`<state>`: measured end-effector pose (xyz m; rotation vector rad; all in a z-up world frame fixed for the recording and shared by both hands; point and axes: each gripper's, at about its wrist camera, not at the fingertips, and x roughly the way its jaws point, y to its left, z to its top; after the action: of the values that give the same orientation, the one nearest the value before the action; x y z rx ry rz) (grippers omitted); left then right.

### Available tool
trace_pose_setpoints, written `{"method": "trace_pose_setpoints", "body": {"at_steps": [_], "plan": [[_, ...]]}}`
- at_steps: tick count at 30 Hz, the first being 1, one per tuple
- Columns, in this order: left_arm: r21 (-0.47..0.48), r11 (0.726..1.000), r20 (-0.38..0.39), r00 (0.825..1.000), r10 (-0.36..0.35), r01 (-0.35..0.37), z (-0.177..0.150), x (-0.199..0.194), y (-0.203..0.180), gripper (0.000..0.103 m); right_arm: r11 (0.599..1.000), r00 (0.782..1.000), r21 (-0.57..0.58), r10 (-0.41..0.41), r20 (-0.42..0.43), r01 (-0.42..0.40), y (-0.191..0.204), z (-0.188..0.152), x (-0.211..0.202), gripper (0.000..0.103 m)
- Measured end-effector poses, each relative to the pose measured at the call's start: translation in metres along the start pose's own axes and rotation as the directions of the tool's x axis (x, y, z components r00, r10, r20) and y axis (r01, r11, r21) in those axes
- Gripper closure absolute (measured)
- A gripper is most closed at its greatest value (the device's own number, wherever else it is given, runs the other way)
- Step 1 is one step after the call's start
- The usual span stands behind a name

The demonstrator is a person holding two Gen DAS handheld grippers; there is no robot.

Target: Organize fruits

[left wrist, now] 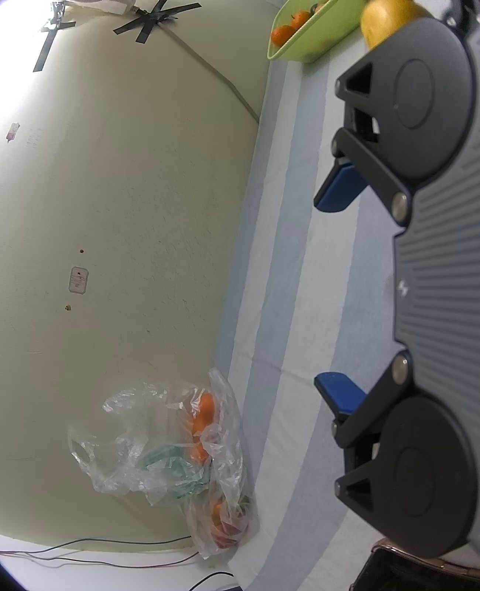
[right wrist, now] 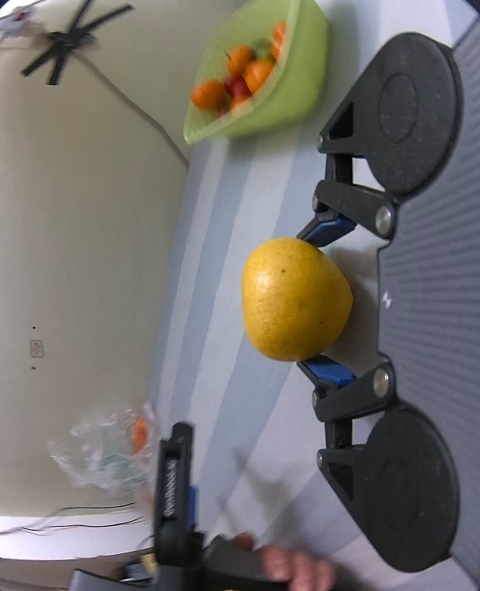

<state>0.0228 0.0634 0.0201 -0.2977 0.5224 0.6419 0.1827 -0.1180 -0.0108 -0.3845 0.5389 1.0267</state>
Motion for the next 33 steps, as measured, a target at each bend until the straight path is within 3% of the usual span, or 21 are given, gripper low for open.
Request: {"method": "trace_pose_setpoints", "body": {"at_steps": [3, 5, 8, 11, 17, 21, 30, 33], "plan": [[0.001, 1.000, 0.001, 1.000, 0.003, -0.003, 0.000, 0.000, -0.001, 0.006, 0.988, 0.997, -0.141, -0.063, -0.038, 0.057, -0.005, 0.006, -0.006, 0.037], [0.002, 1.000, 0.002, 1.000, 0.005, -0.005, 0.000, 0.000, -0.001, 0.006, 0.960, 0.992, -0.267, -0.109, -0.059, 0.089, 0.000, 0.006, -0.005, 0.037], [-0.002, 1.000, 0.003, 1.000, 0.009, -0.009, -0.001, 0.000, 0.000, 0.005, 0.887, 0.984, -0.449, -0.162, -0.073, 0.112, 0.016, -0.001, -0.001, 0.037], [-0.006, 1.000, 0.002, 1.000, 0.007, -0.007, 0.000, 0.000, 0.002, 0.005, 0.806, 0.980, -0.572, -0.200, -0.020, 0.152, 0.034, -0.010, -0.003, 0.037], [-0.002, 1.000, 0.001, 1.000, 0.000, 0.000, 0.000, -0.001, 0.001, 0.005, 0.756, 0.990, -0.642, -0.133, 0.039, 0.127, 0.054, -0.015, -0.020, 0.037], [0.001, 1.000, 0.001, 1.000, -0.003, 0.003, -0.001, -0.001, 0.000, 0.005, 0.779, 0.996, -0.622, -0.088, 0.017, 0.080, 0.052, -0.010, -0.025, 0.037], [-0.004, 1.000, -0.015, 1.000, -0.021, 0.021, -0.001, 0.001, 0.000, 0.005, 0.910, 0.992, -0.406, 0.032, -0.121, -0.079, 0.021, 0.008, -0.015, 0.038], [-0.007, 1.000, -0.024, 0.999, -0.024, 0.024, -0.001, 0.004, 0.001, 0.005, 0.931, 0.990, -0.353, 0.047, -0.135, -0.092, 0.014, 0.012, -0.014, 0.038]]}}
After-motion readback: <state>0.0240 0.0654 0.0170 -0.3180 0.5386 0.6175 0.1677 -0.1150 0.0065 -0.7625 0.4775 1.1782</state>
